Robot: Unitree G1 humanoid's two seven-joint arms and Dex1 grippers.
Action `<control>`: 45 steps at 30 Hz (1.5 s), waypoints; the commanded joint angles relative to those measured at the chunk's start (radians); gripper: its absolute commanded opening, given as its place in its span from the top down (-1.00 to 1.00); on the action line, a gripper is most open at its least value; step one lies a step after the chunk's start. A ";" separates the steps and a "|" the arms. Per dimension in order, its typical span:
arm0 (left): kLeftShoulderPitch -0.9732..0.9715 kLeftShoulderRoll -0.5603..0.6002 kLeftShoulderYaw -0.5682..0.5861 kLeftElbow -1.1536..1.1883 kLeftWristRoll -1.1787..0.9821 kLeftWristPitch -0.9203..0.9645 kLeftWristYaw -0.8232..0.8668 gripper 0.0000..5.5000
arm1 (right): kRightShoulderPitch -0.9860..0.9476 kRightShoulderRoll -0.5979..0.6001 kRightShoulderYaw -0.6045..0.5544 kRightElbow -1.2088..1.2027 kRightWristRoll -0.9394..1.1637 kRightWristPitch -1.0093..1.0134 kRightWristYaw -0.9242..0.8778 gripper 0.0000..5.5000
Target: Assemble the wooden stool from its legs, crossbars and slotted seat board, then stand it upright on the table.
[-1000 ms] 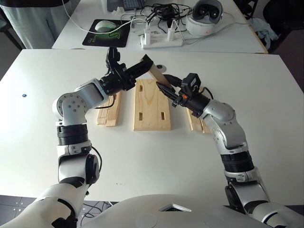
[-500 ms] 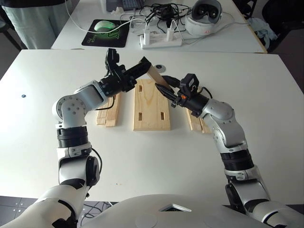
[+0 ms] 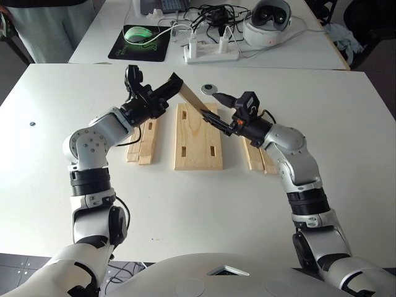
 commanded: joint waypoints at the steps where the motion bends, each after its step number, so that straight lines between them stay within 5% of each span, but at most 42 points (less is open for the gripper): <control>1: -0.016 0.033 0.000 0.006 0.015 0.007 -0.011 0.84 | 0.036 0.006 -0.026 -0.036 0.000 0.005 -0.041 -0.06; 12: 0.112 0.198 0.019 -0.295 0.233 -0.087 0.144 0.84 | 0.080 -0.006 -0.171 -0.018 0.026 0.027 -0.157 -0.06; 27: 0.236 0.169 -0.091 -0.246 0.576 -0.309 0.262 0.84 | 0.139 0.019 -0.142 -0.020 -0.015 0.047 -0.235 -0.06; 45: 0.248 0.121 -0.072 -0.221 0.598 -0.273 0.258 0.84 | 0.152 0.035 -0.108 -0.040 -0.027 0.060 -0.247 -0.06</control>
